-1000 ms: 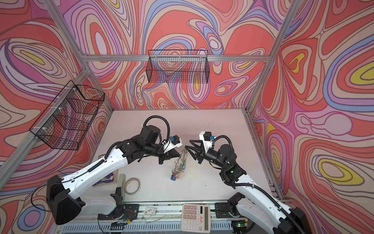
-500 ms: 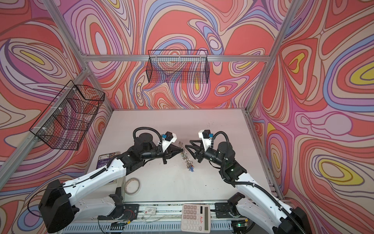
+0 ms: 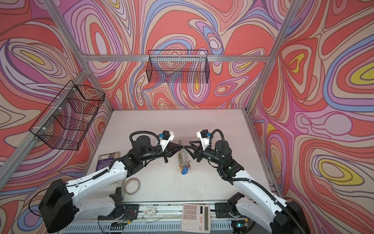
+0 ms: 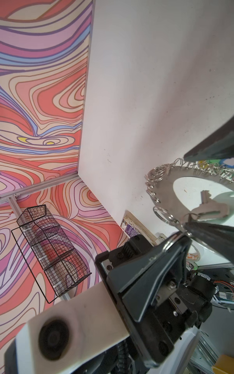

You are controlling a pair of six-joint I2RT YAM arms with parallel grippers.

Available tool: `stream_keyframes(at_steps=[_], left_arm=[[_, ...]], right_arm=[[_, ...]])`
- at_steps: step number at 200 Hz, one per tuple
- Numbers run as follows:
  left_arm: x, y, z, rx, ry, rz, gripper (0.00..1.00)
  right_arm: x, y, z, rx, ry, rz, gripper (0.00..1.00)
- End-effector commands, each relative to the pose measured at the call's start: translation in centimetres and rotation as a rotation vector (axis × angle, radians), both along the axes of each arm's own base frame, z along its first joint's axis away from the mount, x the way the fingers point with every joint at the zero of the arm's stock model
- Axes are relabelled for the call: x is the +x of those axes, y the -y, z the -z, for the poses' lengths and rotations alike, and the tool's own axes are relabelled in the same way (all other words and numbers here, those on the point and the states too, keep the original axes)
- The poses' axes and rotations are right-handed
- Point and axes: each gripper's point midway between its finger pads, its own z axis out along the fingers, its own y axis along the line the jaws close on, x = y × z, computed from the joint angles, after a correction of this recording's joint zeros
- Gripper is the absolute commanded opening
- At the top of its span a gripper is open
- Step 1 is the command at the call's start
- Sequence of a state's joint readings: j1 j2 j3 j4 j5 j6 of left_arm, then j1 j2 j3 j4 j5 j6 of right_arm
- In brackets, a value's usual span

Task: Attach keys to a key ring
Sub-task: Place the keyring at the center of the table.

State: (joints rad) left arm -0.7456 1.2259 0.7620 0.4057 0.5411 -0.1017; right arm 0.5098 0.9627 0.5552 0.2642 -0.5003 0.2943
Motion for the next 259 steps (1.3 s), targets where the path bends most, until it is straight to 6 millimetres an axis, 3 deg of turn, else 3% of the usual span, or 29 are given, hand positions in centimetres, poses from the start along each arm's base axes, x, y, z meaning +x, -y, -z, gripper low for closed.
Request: stream_keyframes(at_steps=[1,17,54,76,101,124,165,202,209,215,229,259], left_arm=[[0.3,0.1,-2.6,-0.047,0.053,-0.014,0.00],[0.9,0.1,-1.9,-0.010,0.022,-0.039,0.00],[2.0,1.6,-1.7,0.007,-0.006,-0.018,0.00],[3.6,3.1,-1.8,0.000,-0.035,-0.025,0.00],[4.9,4.8,-1.8,-0.042,-0.069,-0.011,0.00],[5.3,5.0,0.1,-0.023,-0.099,-0.023,0.00],[4.4,2.5,5.3,0.024,-0.153,-0.099,0.00],[3.3,-1.4,10.5,0.050,-0.201,-0.213,0.01],[3.5,-2.2,11.1,0.042,-0.206,-0.242,0.04],[3.0,-3.1,13.0,0.064,-0.232,-0.257,0.07],[2.9,-4.1,14.3,0.075,-0.248,-0.292,0.16],[4.4,-6.3,13.9,0.034,-0.271,-0.423,0.36]], right_arm=[[-0.6,-0.1,0.6,0.001,-0.006,-0.026,0.53],[0.8,1.2,1.4,-0.030,-0.029,0.092,0.55],[4.6,6.9,2.5,-0.105,-0.052,0.471,0.81],[5.3,8.5,2.1,-0.080,-0.051,0.544,0.97],[5.7,9.7,1.9,-0.061,-0.052,0.598,0.98],[5.7,9.8,2.5,-0.063,-0.069,0.600,0.98],[5.1,9.4,2.8,-0.052,-0.059,0.565,0.98],[5.0,8.9,3.5,-0.044,-0.064,0.533,0.98],[5.0,8.7,3.6,-0.040,-0.064,0.527,0.98],[5.0,8.7,3.7,-0.038,-0.069,0.523,0.98],[5.1,8.4,3.8,-0.027,-0.072,0.514,0.98],[5.5,7.7,3.3,0.004,-0.067,0.468,0.98]])
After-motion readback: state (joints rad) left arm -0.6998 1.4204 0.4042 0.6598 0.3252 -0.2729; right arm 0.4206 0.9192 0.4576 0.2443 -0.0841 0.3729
